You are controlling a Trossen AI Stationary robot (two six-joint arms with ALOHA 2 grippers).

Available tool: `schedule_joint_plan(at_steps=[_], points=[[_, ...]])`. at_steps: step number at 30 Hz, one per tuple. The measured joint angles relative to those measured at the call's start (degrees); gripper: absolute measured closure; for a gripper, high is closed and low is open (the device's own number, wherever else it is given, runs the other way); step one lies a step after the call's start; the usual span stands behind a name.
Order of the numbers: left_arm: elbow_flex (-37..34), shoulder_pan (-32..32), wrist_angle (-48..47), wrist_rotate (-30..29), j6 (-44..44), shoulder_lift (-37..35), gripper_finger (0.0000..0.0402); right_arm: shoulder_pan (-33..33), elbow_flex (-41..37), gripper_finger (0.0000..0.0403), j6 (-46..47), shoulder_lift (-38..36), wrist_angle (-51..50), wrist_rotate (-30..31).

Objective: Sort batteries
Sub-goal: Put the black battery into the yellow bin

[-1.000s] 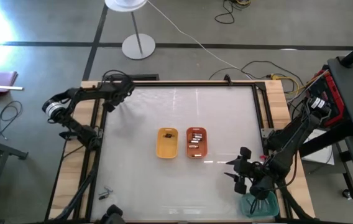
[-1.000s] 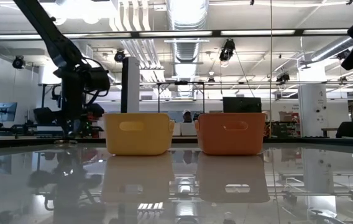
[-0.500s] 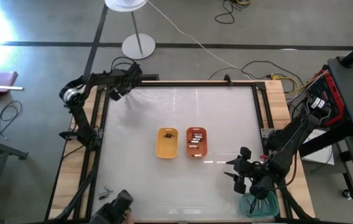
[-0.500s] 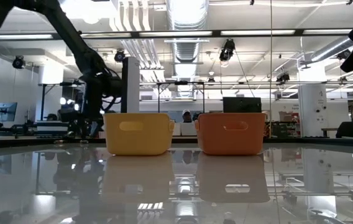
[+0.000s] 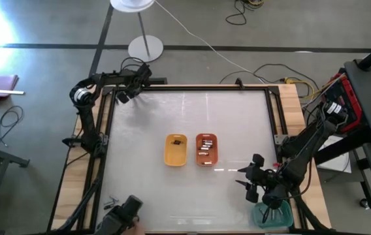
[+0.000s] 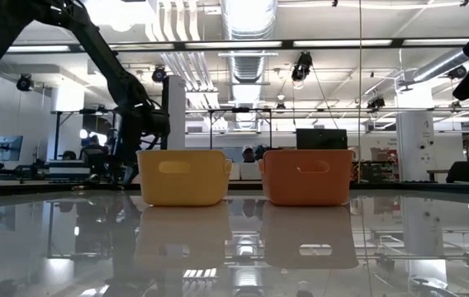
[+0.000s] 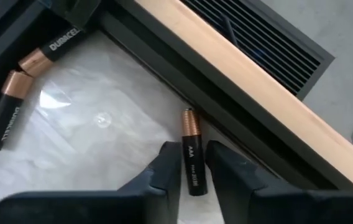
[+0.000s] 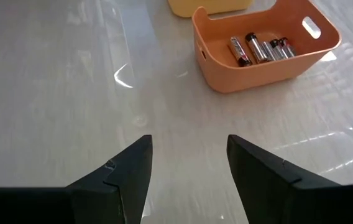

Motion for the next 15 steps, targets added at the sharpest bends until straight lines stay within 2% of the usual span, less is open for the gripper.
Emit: schedule_joint_plan(at_steps=[5, 10, 15], points=[[-0.54, -0.35, 0.37, -0.03, -0.08, -0.04, 0.0389, 0.00, 0.00, 0.0202, 0.55, 0.00, 0.02, -0.09], [-0.72, -0.69, 0.74, 0.34, 1.36, -0.03, 0.0382, 0.02, 0.00, 0.0202, 0.84, 0.00, 0.01, -1.03], [-0.23, -2.56, 0.88, 0.02, 10.86, -1.04, 0.0385, 0.00, 0.00, 0.0202, -1.80, 0.00, -0.03, -1.05]])
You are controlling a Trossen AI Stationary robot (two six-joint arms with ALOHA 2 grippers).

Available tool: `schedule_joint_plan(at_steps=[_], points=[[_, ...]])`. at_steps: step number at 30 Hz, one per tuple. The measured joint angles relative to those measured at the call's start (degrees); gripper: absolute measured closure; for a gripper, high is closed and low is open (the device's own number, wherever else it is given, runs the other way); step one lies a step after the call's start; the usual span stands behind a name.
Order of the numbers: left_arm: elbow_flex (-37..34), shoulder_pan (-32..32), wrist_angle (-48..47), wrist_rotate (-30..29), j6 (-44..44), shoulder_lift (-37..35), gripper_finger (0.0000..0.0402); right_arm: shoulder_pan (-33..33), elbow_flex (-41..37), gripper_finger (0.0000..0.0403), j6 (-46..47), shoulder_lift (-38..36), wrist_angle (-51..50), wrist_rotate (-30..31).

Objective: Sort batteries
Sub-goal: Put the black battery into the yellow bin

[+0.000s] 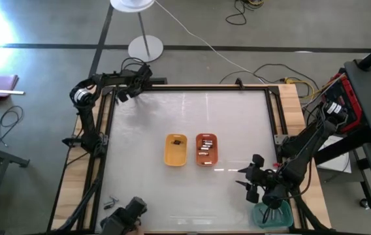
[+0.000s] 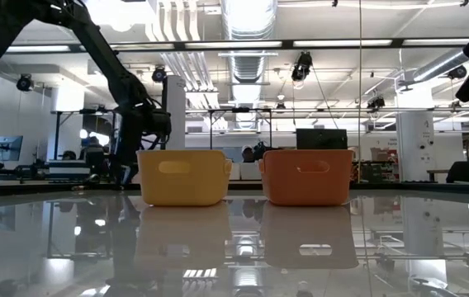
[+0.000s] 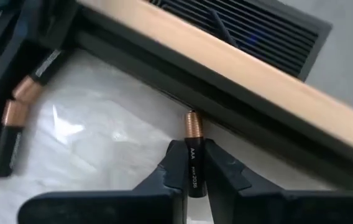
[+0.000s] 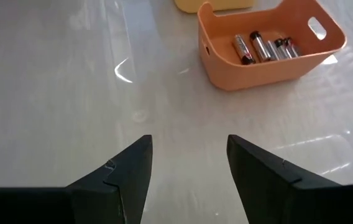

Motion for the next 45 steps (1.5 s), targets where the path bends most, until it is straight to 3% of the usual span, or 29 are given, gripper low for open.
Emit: schedule_joint_plan(at_steps=[6, 10, 15, 19, 23, 27, 37, 45], points=[[-2.23, -5.81, 0.78, 2.06, 9.65, -6.10, 0.0386, 0.00, 0.00, 0.0202, -2.37, 0.00, -0.19, 0.02], [-4.92, -11.84, 1.78, 0.43, 13.60, -11.73, 0.0386, 0.00, 0.00, 0.0202, -2.55, -0.02, -0.97, 0.02], [-8.14, -25.61, 7.08, -0.06, 22.96, -20.24, 0.0387, -0.04, 0.00, 0.0202, -2.46, -0.02, -1.85, 0.48], [-9.87, -39.38, 13.07, -5.34, 34.67, -25.16, 0.0387, -0.95, 0.00, 0.0202, -3.43, -0.02, -2.25, 1.39], [-10.34, -50.11, 13.45, -6.01, 42.89, -25.80, 0.0388, -2.77, 0.00, 0.0202, -4.65, -0.09, -2.24, 3.49], [-10.28, -57.81, 13.63, -1.89, 48.19, -24.77, 0.0389, -4.71, 0.00, 0.0202, -4.62, -0.15, -2.20, 3.50], [-8.99, -61.52, 14.13, 4.52, 51.72, -18.21, 0.0389, -7.72, 0.00, 0.0202, -3.80, -0.15, -1.17, 3.43], [-4.12, -61.48, 8.30, 8.60, 55.01, -11.42, 0.0389, -8.44, 0.00, 0.0202, -2.31, -0.20, -0.93, 3.32]])
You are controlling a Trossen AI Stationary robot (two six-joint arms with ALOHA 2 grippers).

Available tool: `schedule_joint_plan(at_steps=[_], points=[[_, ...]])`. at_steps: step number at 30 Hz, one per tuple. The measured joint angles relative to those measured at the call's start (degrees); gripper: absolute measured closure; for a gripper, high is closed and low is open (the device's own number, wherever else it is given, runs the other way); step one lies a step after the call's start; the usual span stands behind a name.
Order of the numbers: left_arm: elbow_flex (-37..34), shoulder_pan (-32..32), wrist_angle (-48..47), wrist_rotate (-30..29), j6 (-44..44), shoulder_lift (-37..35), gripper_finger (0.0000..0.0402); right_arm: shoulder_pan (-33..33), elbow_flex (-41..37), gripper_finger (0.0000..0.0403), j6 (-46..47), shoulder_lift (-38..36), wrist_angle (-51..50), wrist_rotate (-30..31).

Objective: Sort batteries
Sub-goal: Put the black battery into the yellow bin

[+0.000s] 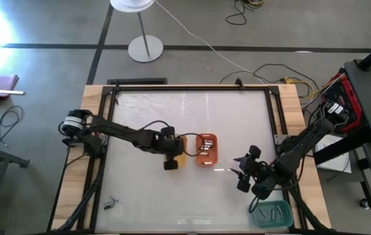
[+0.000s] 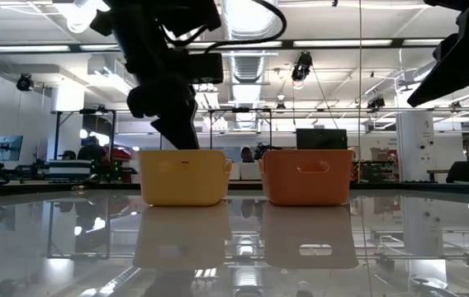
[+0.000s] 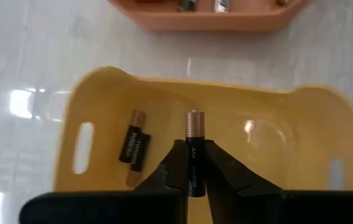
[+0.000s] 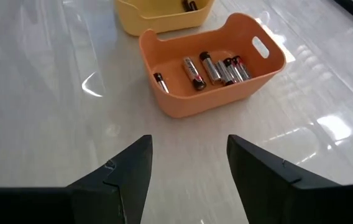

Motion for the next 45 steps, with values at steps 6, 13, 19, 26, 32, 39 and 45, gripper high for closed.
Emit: schedule_joint_plan(at_steps=[6, 13, 19, 26, 32, 39, 45], points=[[0.64, 0.25, -0.59, 0.68, 1.24, 2.41, 0.0389, 0.00, 0.00, 0.0202, -0.02, 0.00, 0.06, -0.09], [0.56, 1.38, -0.29, 4.18, 1.84, 3.58, 0.0389, 0.00, 0.58, 0.0202, -0.51, 0.00, 0.07, 0.11], [0.60, 1.70, -0.02, 4.84, 1.33, 5.56, 0.0389, -0.32, 0.73, 0.0202, -0.61, 0.00, 0.04, 0.15], [0.58, 1.86, 0.22, 4.69, 1.63, 7.15, 0.0388, -0.63, 0.76, 0.0202, -0.20, 0.00, 0.10, 0.15], [0.58, 1.86, 0.21, 4.51, 0.54, 7.17, 0.0369, -1.08, 0.76, 0.0202, -0.02, 0.00, 0.17, 0.17], [0.58, 1.84, -0.09, 3.06, 0.16, 7.17, 0.0331, -1.38, 0.76, 0.0202, -0.10, 0.00, 0.33, 0.14], [0.58, 1.81, -0.32, 0.14, -0.35, 6.20, 0.0300, -1.38, 0.76, 0.0202, -0.10, -0.20, 0.32, -0.28]])
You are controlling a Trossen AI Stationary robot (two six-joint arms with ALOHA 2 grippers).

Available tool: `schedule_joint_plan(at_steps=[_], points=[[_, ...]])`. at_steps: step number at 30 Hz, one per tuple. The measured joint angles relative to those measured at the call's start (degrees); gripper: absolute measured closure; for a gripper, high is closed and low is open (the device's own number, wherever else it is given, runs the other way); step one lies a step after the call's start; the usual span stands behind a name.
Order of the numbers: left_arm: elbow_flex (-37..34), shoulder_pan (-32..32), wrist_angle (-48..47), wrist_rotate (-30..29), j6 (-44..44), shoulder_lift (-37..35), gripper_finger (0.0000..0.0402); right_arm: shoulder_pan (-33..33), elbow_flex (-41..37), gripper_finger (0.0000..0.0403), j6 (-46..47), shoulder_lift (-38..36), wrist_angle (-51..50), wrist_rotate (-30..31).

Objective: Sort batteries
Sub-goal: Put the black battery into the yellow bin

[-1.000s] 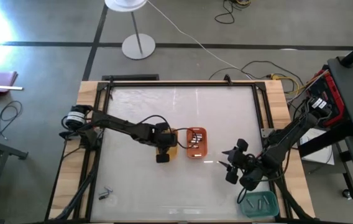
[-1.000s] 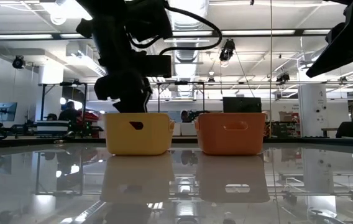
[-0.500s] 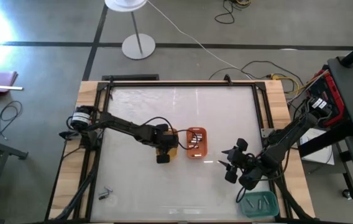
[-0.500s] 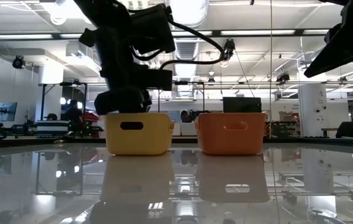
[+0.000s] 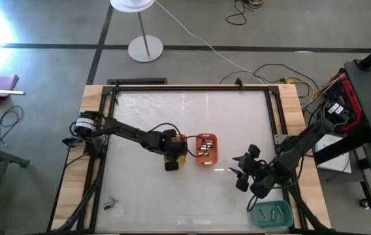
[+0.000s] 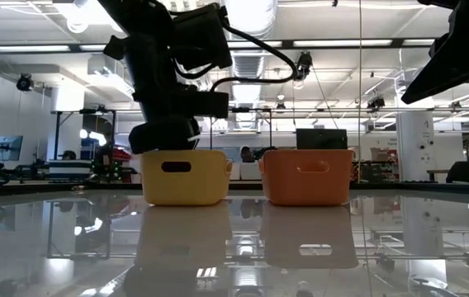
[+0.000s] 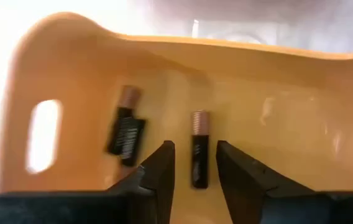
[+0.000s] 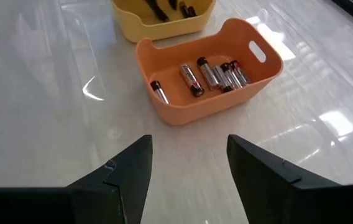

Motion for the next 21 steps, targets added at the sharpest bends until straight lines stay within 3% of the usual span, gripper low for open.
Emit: schedule_joint_plan(at_steps=[9, 16, 21], points=[[-0.02, 0.29, -2.41, -2.37, -1.14, -10.45, 0.0289, 0.00, 0.02, 0.0202, -0.82, -0.48, 0.09, 0.00], [-2.17, 4.00, -9.77, -21.93, -12.44, -21.51, 0.0305, 0.00, 0.02, 0.0202, -2.18, -0.52, 0.35, 0.00], [-8.62, 12.37, -10.12, -22.56, -23.59, -27.84, 0.0318, 0.00, 0.02, 0.0202, -3.64, -0.52, 0.66, 0.00]])
